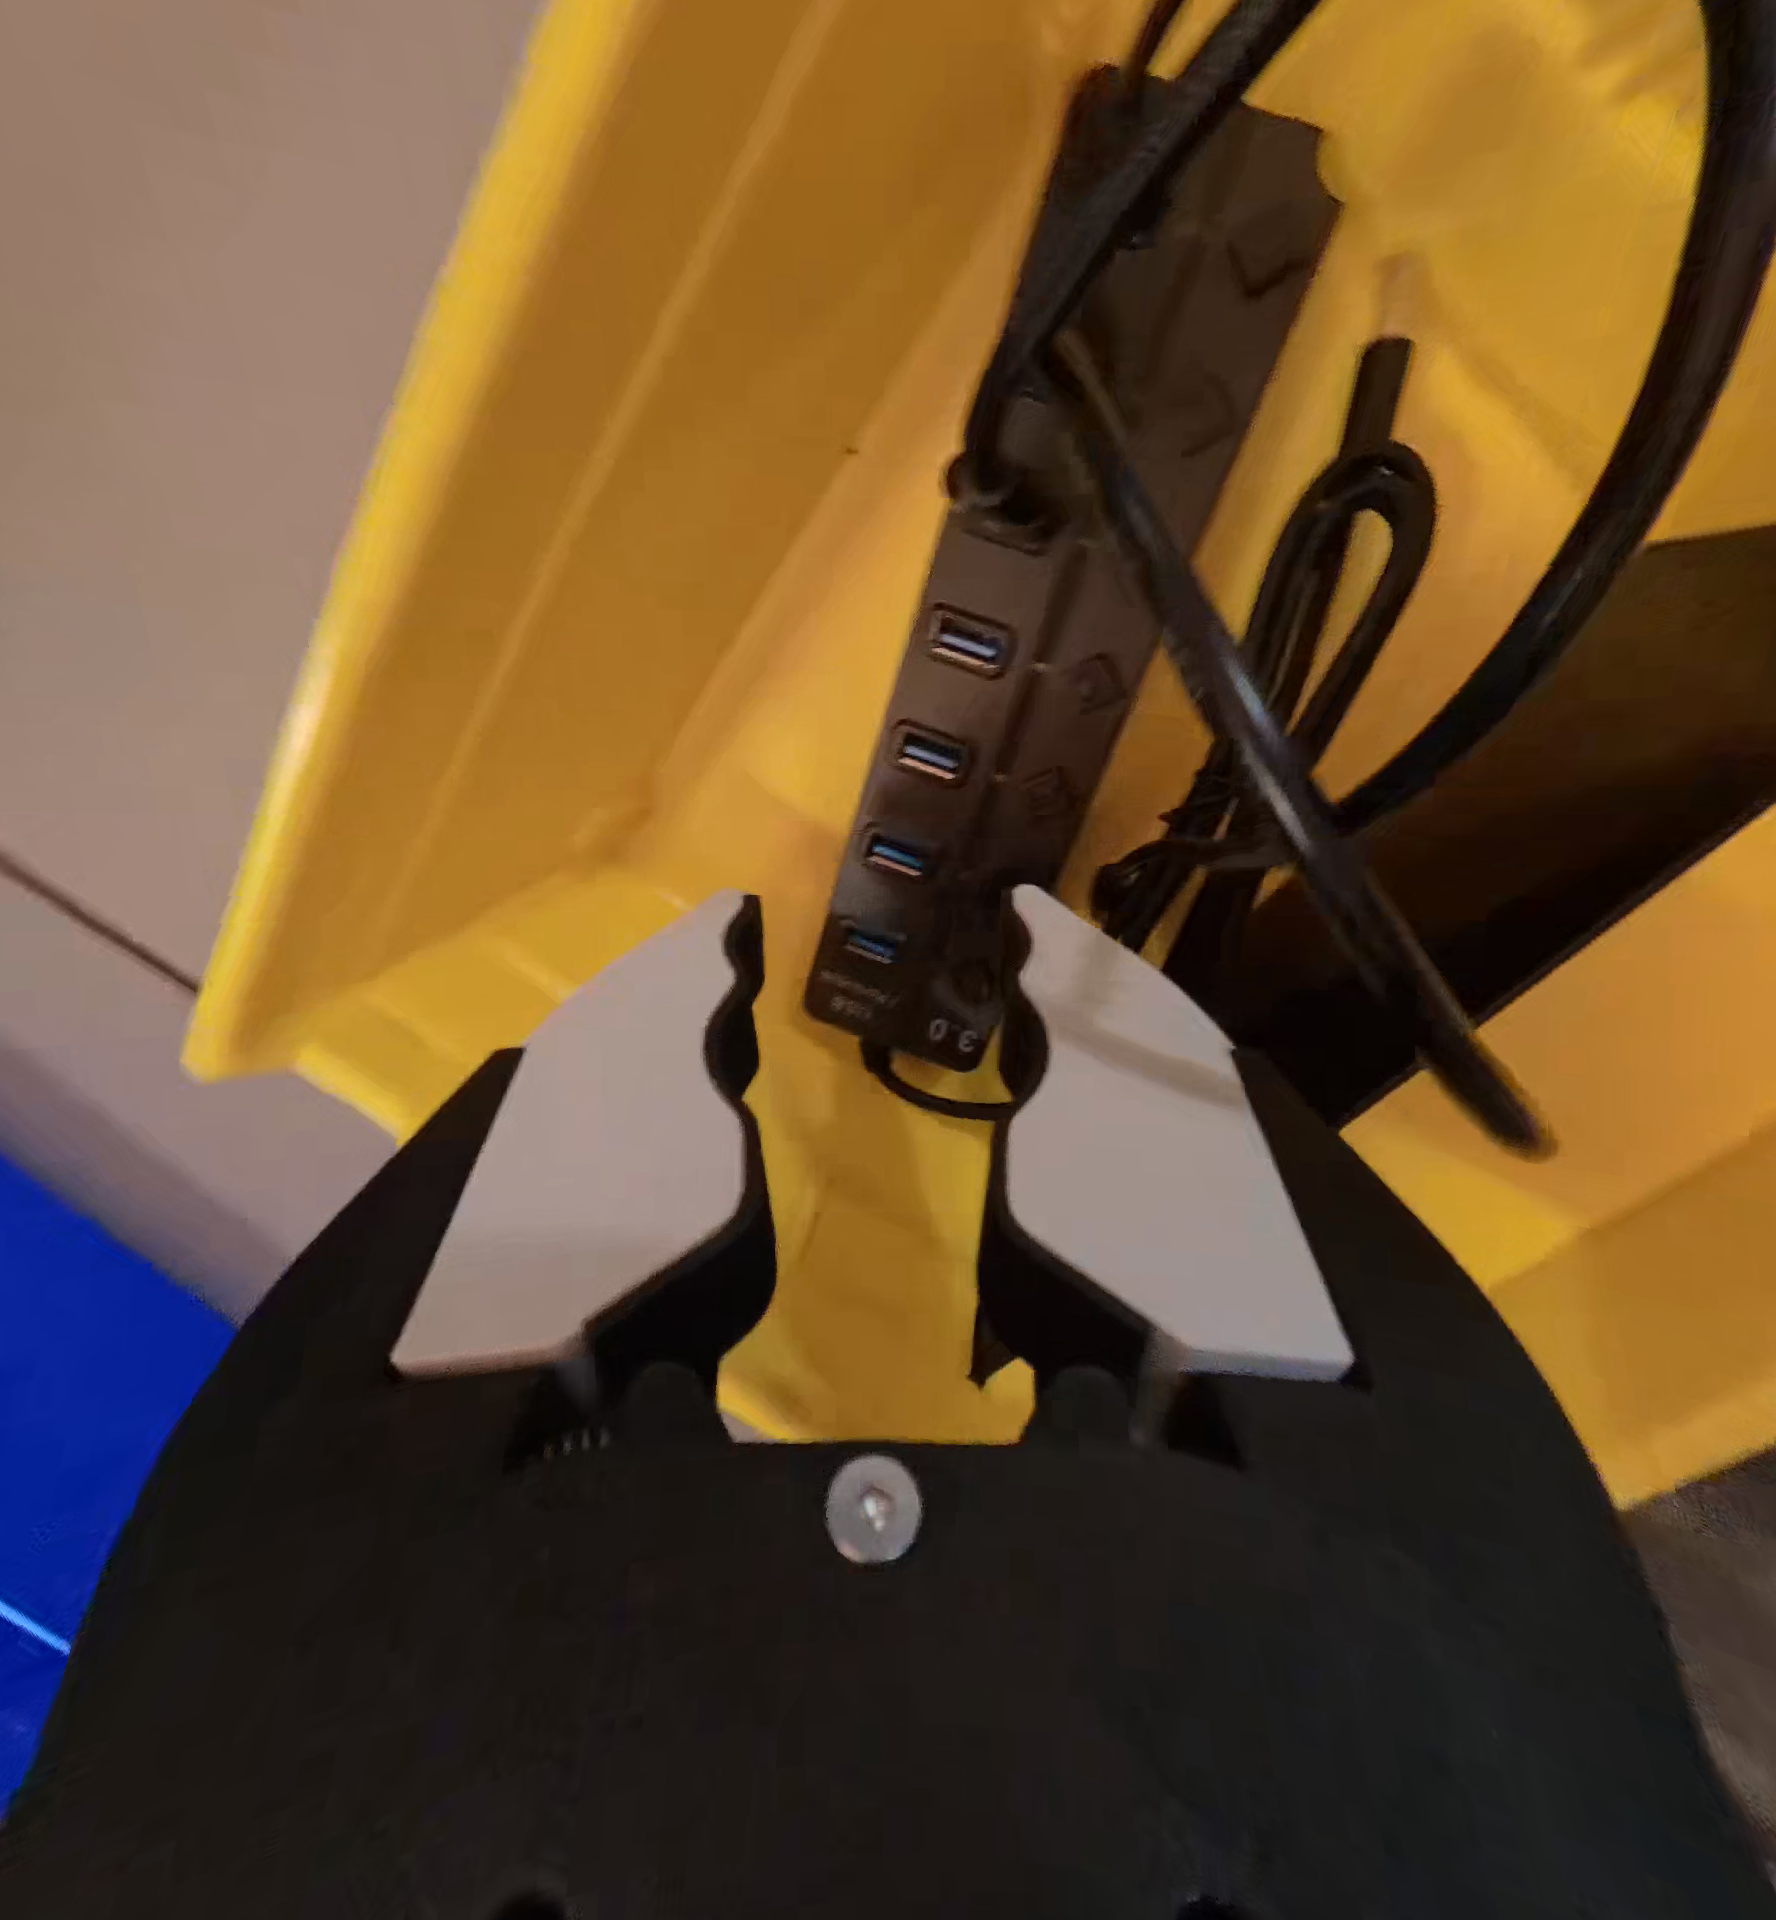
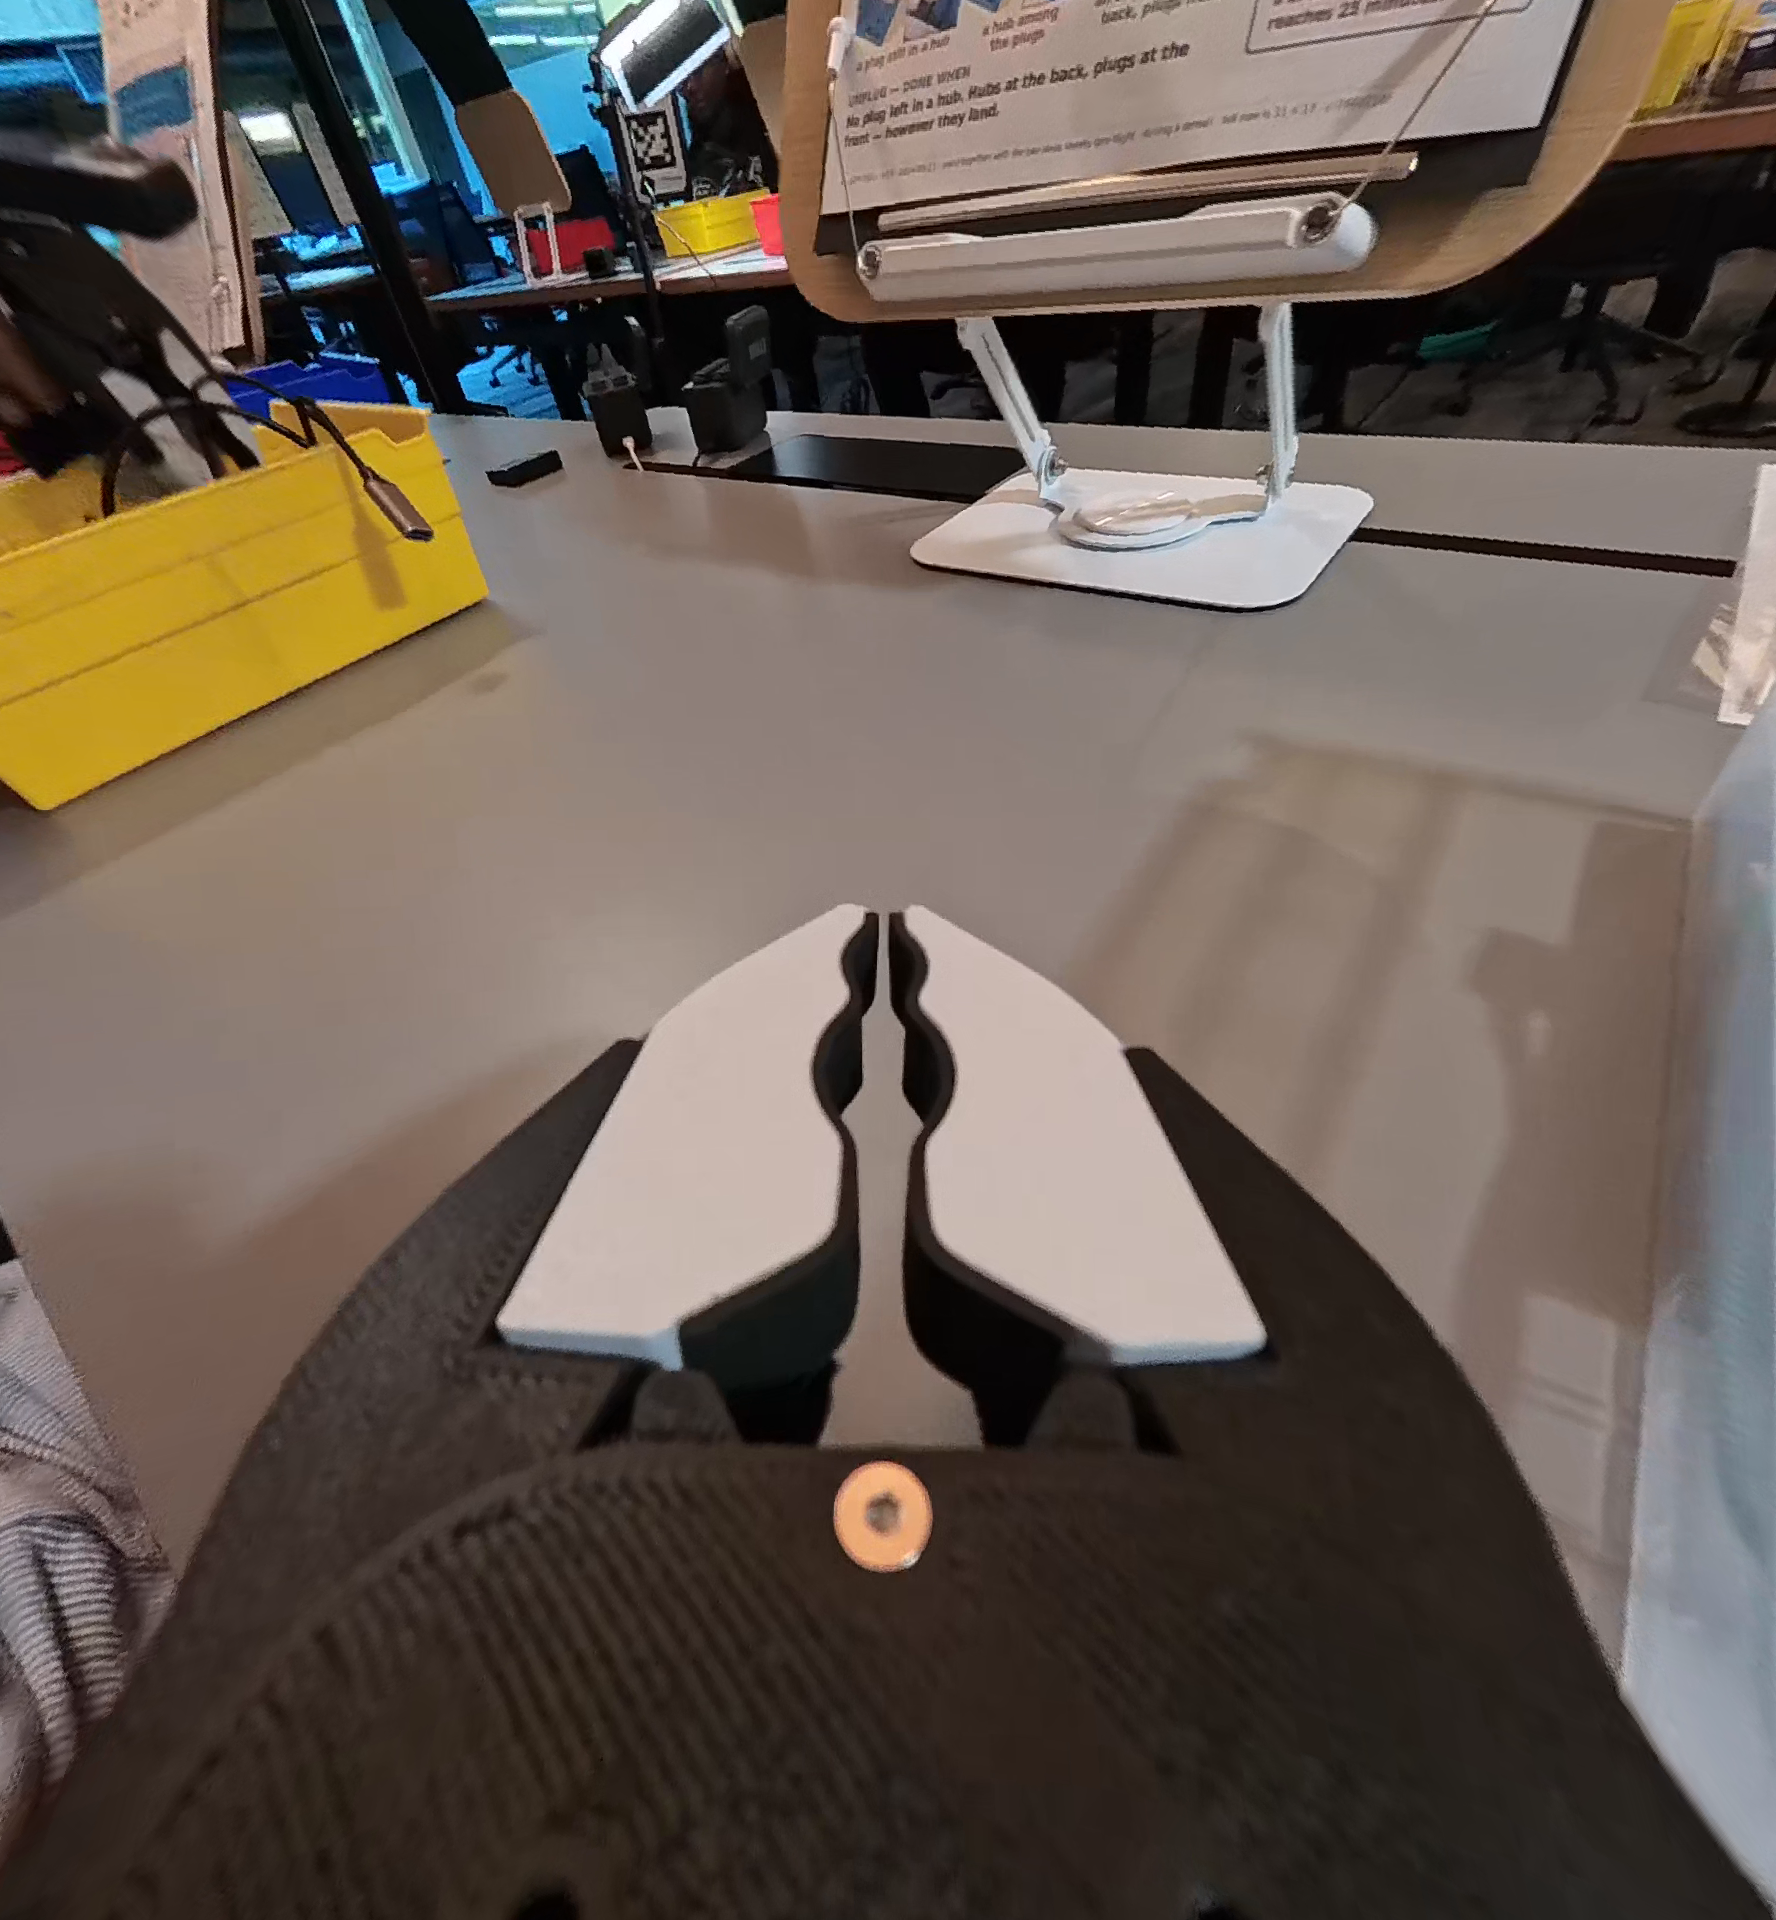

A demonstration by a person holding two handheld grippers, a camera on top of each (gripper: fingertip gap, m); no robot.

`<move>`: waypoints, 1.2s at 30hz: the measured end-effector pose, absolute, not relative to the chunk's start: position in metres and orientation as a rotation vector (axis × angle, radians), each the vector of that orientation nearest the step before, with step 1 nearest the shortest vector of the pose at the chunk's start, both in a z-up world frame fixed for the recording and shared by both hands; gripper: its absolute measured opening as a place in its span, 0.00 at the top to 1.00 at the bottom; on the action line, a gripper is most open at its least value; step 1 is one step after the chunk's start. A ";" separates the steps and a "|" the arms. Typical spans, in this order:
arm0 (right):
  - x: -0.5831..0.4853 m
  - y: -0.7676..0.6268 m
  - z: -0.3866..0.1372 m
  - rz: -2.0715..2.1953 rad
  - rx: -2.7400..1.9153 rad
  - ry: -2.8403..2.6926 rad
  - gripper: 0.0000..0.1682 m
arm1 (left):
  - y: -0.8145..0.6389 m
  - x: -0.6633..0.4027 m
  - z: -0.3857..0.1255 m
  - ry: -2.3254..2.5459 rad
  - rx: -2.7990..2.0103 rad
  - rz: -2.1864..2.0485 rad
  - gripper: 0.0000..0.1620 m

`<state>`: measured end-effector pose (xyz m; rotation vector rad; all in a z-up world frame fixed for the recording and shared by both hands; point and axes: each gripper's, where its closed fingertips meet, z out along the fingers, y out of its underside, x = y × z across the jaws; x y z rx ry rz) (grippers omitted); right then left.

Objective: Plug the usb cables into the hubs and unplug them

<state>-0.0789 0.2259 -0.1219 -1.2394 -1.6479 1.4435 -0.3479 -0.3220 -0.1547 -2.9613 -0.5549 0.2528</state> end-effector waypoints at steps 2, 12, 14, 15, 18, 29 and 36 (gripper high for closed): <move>-0.081 0.232 -0.121 1.473 -1.281 -1.611 0.99 | -0.318 -0.339 -0.161 -0.518 -3.028 0.109 0.63; -0.088 0.251 -0.120 1.784 -1.531 -1.397 0.95 | -0.326 -0.333 -0.192 -0.371 -3.293 -0.159 0.54; -0.089 0.250 -0.121 1.793 -1.547 -1.399 0.95 | -0.327 -0.326 -0.203 -0.403 -3.289 -0.258 0.56; -0.090 0.250 -0.122 1.799 -1.552 -1.398 0.95 | -0.326 -0.331 -0.206 -0.365 -3.284 -0.201 0.56; -0.092 0.250 -0.123 1.818 -1.566 -1.397 0.95 | -0.323 -0.334 -0.206 -0.273 -3.265 -0.135 0.58; -0.092 0.253 -0.120 1.899 -1.589 -1.332 0.95 | -0.313 -0.332 -0.170 -0.217 -3.150 0.127 0.60; -0.087 0.247 -0.111 1.956 -1.557 -1.330 0.96 | -0.316 -0.329 -0.123 -0.176 -3.087 0.398 0.61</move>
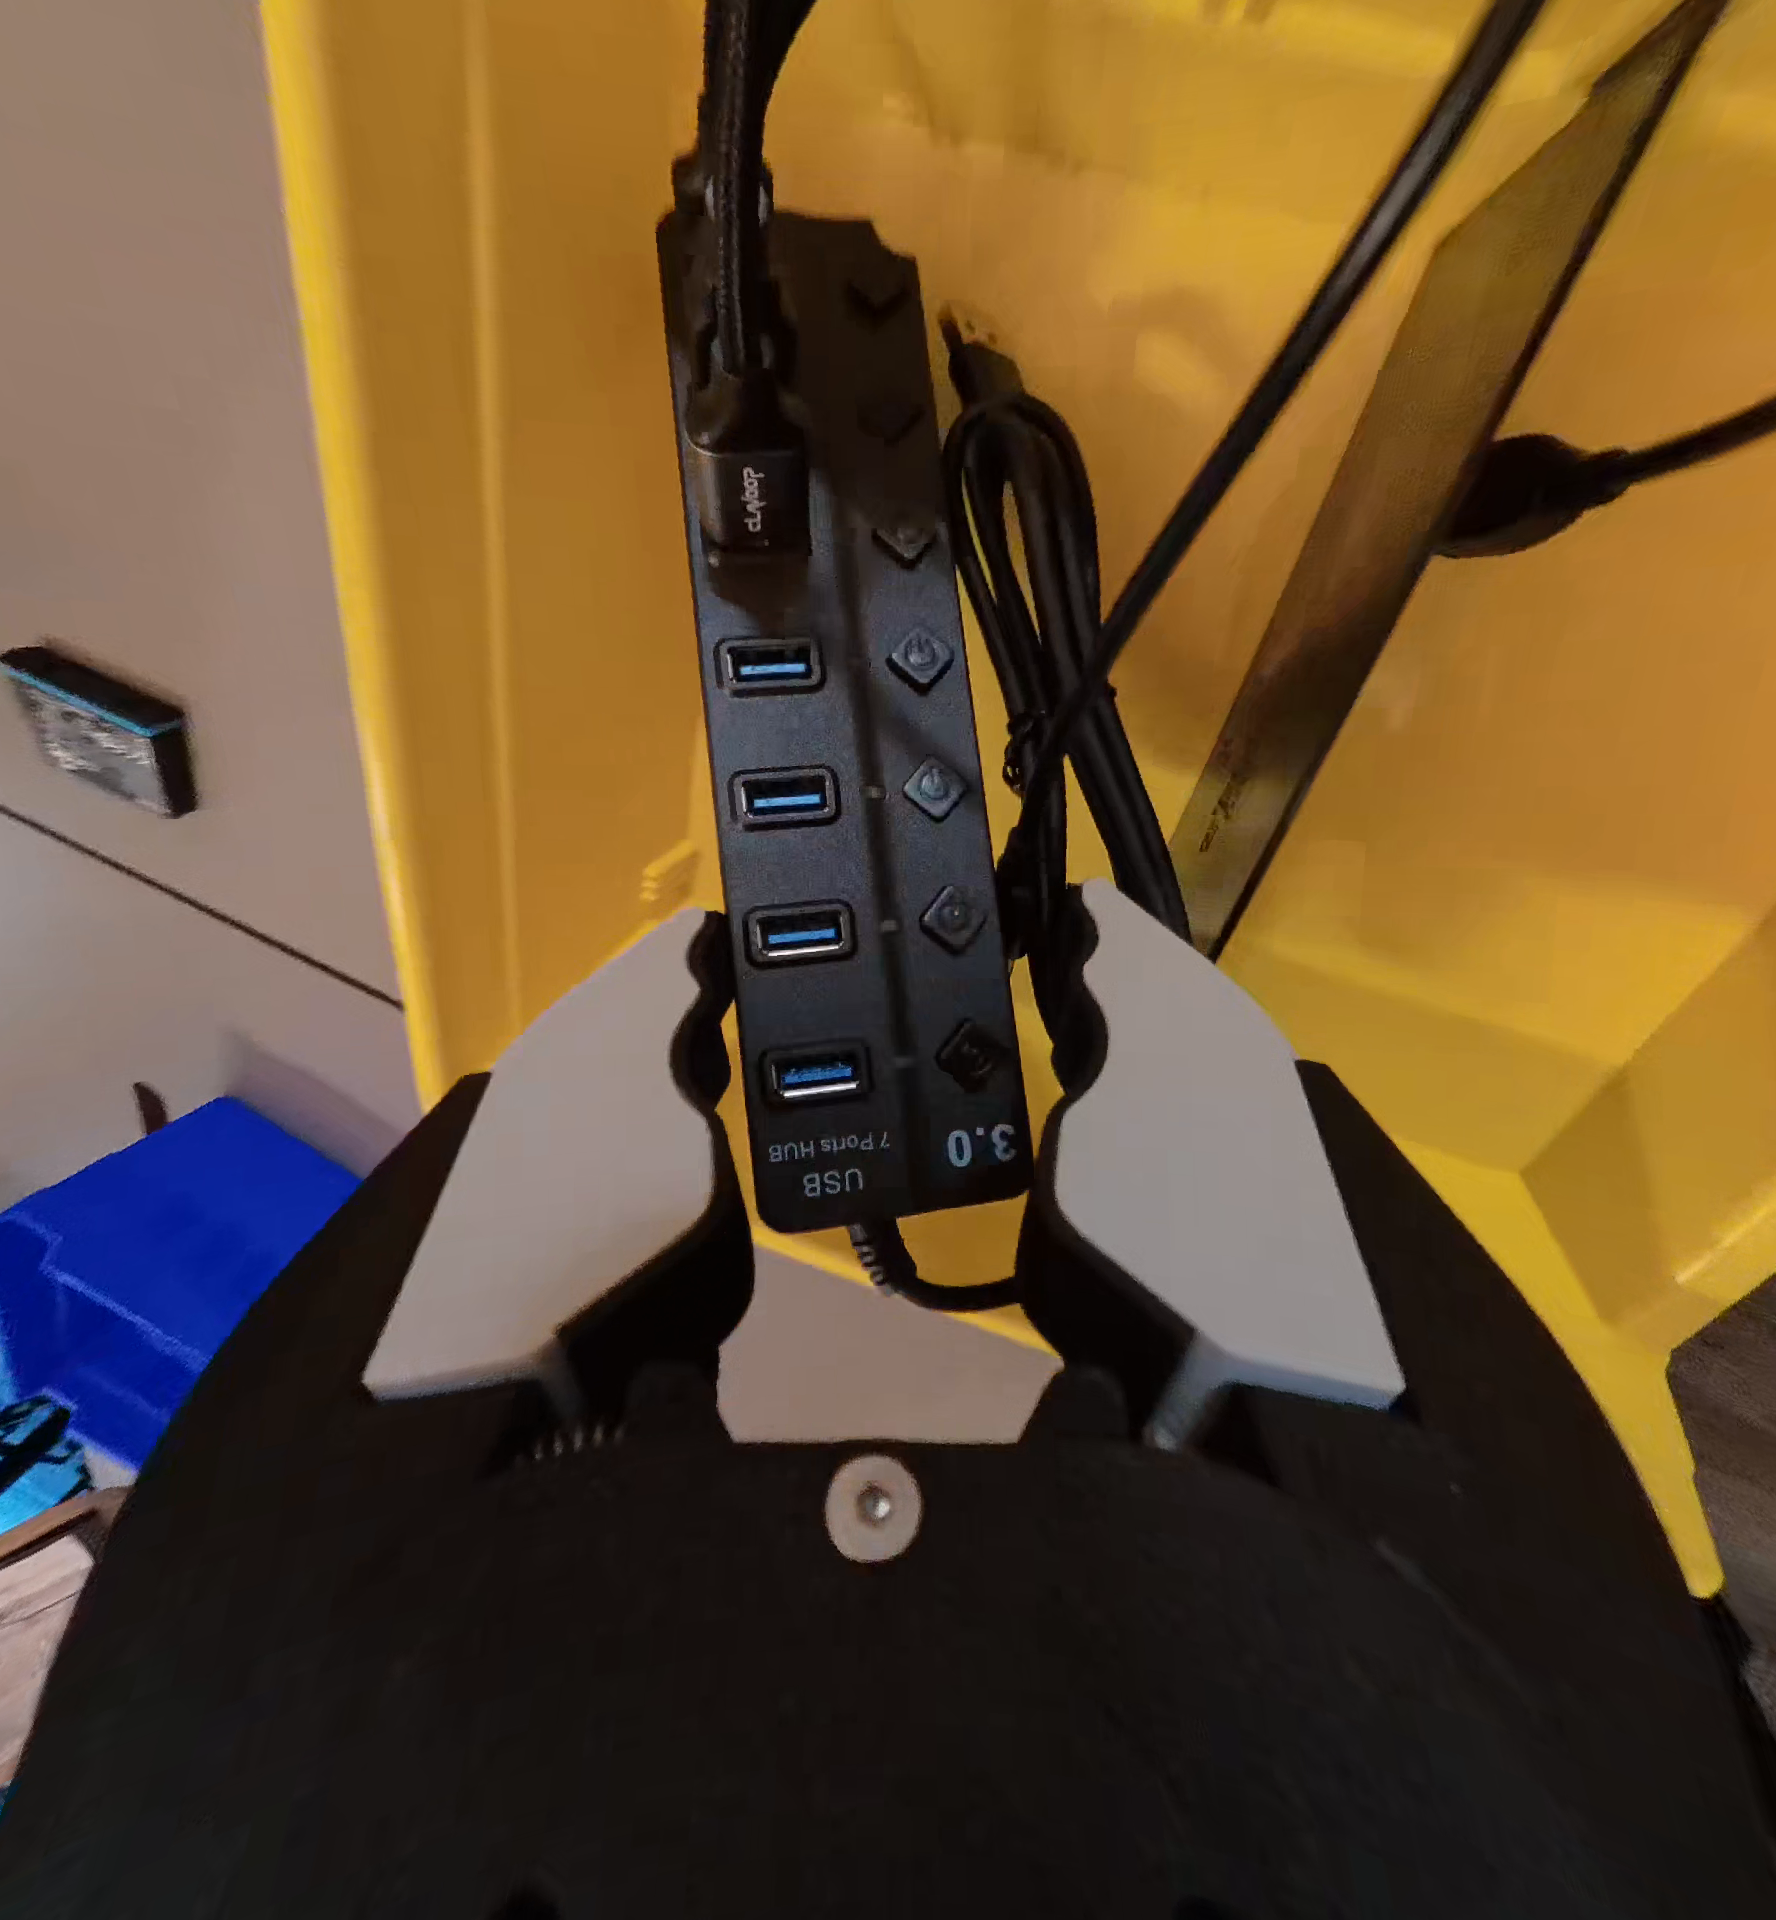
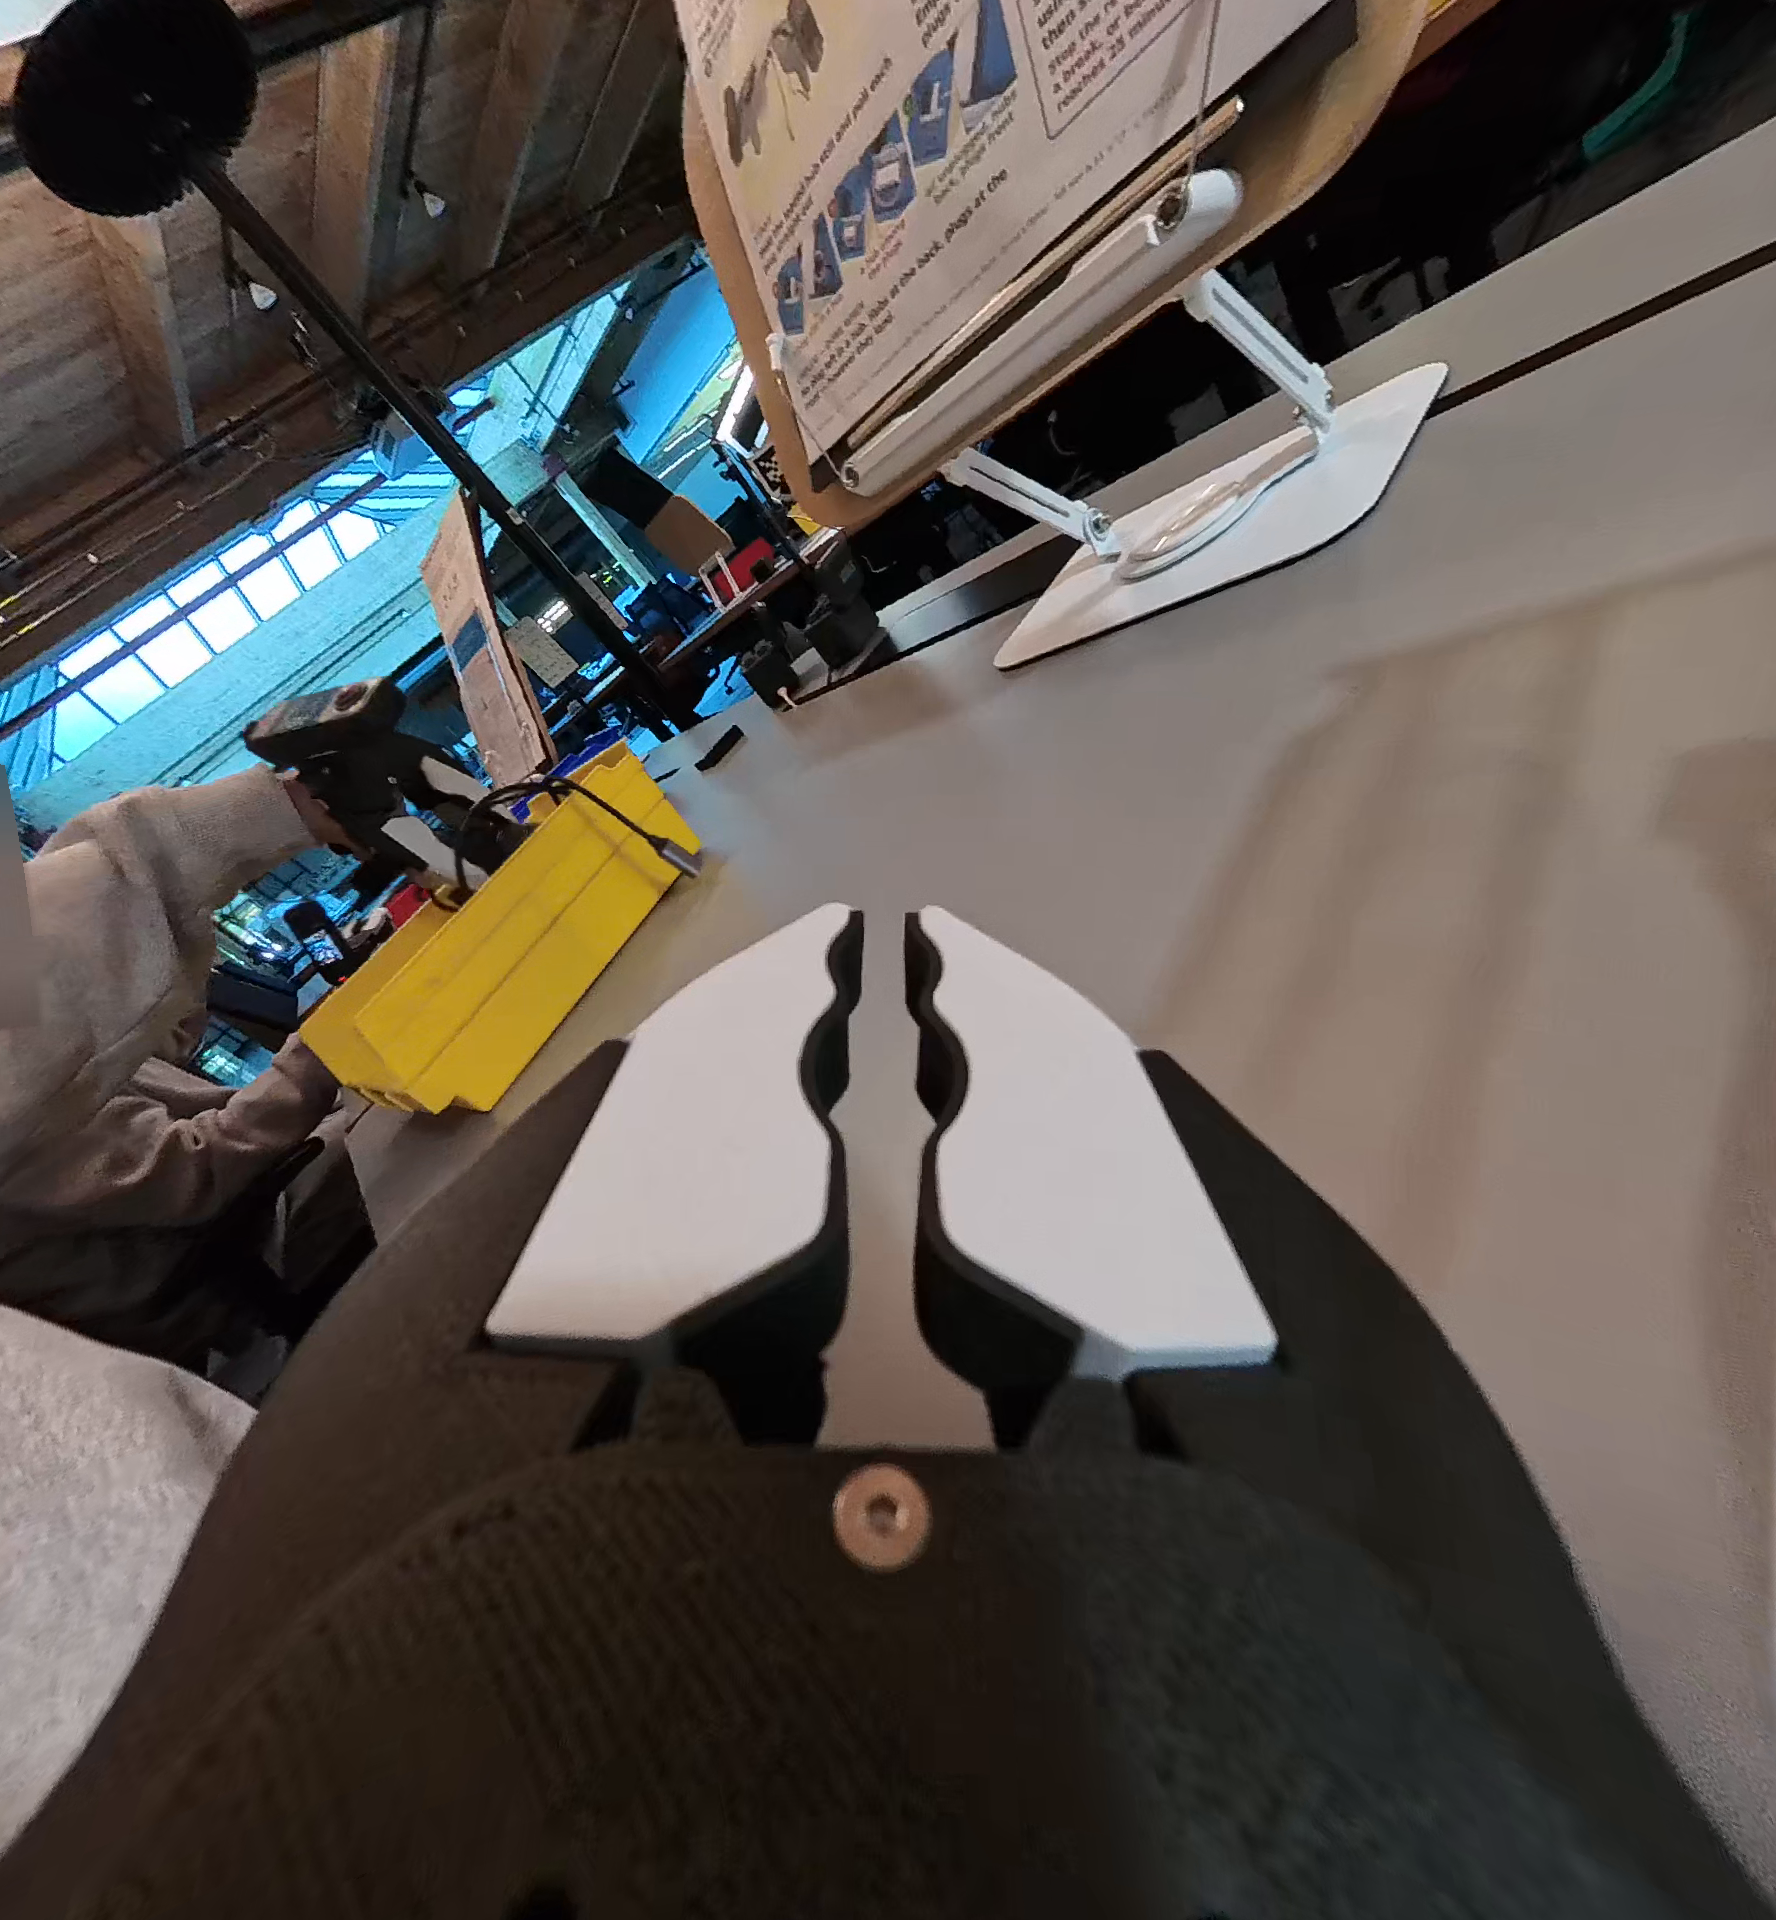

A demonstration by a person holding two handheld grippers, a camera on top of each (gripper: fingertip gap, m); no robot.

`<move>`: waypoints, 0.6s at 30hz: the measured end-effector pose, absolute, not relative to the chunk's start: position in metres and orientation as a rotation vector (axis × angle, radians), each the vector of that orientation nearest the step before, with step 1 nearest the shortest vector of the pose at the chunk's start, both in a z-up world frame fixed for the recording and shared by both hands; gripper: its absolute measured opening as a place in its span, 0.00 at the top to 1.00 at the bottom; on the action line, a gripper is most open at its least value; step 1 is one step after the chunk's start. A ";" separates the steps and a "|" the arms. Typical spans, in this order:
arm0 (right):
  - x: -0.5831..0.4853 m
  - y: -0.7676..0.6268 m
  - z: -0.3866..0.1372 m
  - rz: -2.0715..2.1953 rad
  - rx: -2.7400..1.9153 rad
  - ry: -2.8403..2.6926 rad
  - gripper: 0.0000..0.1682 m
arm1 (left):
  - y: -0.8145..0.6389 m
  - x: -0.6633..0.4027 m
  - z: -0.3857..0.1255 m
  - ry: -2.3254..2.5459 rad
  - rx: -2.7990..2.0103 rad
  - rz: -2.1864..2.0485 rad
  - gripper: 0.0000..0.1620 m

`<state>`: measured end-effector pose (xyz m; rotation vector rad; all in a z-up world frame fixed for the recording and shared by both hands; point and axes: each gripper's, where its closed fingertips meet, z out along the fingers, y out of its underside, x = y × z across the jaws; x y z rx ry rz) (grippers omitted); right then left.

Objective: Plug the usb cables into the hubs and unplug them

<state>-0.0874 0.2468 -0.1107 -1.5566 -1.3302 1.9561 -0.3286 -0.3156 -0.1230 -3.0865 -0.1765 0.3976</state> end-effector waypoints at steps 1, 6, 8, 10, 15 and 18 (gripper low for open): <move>-0.086 0.246 -0.109 1.961 -1.549 -1.333 0.96 | -0.314 -0.327 -0.117 -0.174 -3.068 0.429 0.61; -0.080 0.244 -0.100 1.993 -1.519 -1.319 0.96 | -0.311 -0.318 -0.083 -0.126 -3.046 0.604 0.61; -0.079 0.244 -0.097 2.014 -1.512 -1.306 0.95 | -0.307 -0.312 -0.072 -0.069 -3.055 0.662 0.61; -0.077 0.243 -0.094 2.031 -1.505 -1.295 0.95 | -0.300 -0.306 -0.059 -0.012 -3.050 0.725 0.61; -0.072 0.239 -0.087 2.055 -1.475 -1.296 0.95 | -0.280 -0.298 -0.015 0.155 -2.993 0.995 0.61; -0.069 0.234 -0.083 2.072 -1.454 -1.311 0.95 | -0.264 -0.295 0.017 0.247 -2.914 1.189 0.62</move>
